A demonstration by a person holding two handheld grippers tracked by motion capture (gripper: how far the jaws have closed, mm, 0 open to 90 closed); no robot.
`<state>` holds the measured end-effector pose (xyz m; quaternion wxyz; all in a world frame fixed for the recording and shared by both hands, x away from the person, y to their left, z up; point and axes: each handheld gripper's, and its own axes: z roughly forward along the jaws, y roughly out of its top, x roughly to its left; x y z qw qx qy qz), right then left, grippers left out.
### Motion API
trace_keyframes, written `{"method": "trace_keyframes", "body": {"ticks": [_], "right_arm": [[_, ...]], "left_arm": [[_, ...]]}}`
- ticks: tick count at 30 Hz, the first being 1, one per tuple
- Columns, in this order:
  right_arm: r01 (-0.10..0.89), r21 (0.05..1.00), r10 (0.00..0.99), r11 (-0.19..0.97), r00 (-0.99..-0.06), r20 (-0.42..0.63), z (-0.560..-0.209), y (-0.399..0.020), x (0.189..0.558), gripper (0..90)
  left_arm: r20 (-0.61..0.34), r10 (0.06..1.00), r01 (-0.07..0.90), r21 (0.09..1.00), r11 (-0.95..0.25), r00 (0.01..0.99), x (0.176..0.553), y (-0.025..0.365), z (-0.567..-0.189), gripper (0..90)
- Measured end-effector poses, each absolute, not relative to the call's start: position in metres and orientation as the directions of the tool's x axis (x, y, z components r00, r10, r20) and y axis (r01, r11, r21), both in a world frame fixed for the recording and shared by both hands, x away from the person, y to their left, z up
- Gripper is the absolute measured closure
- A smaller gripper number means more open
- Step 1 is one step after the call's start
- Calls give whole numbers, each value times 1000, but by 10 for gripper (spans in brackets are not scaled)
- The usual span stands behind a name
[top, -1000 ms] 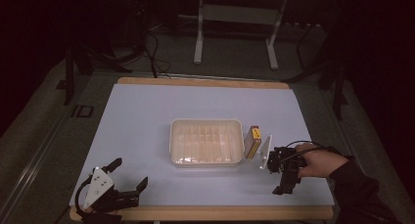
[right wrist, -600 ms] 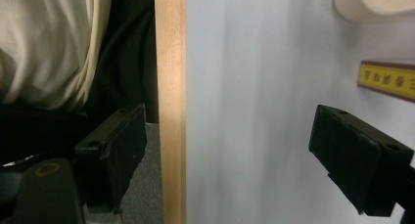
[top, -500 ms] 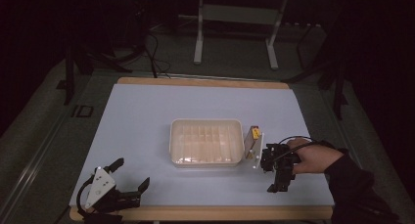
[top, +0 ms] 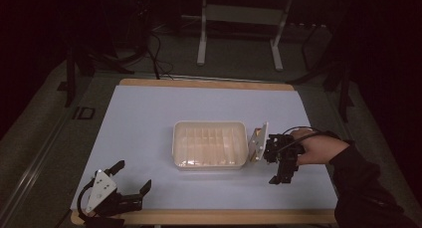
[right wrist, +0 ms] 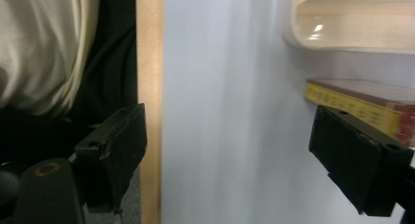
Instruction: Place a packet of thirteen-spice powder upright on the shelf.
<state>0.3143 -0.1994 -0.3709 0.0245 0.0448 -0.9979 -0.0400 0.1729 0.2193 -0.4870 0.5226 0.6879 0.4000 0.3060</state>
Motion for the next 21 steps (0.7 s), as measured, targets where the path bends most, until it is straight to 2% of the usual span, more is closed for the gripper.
{"method": "trace_keyframes", "body": {"ticks": [10,21], "right_arm": [[-83,125,-79,989,-996,-33,-353,-200,334,143],[-73,152,-59,986,-994,-94,-352,-200,363,141]], "left_arm": [[2,870,233,963,-135,494,173,220,-487,1],[1,869,236,962,-136,495,173,220,-488,1]]}}
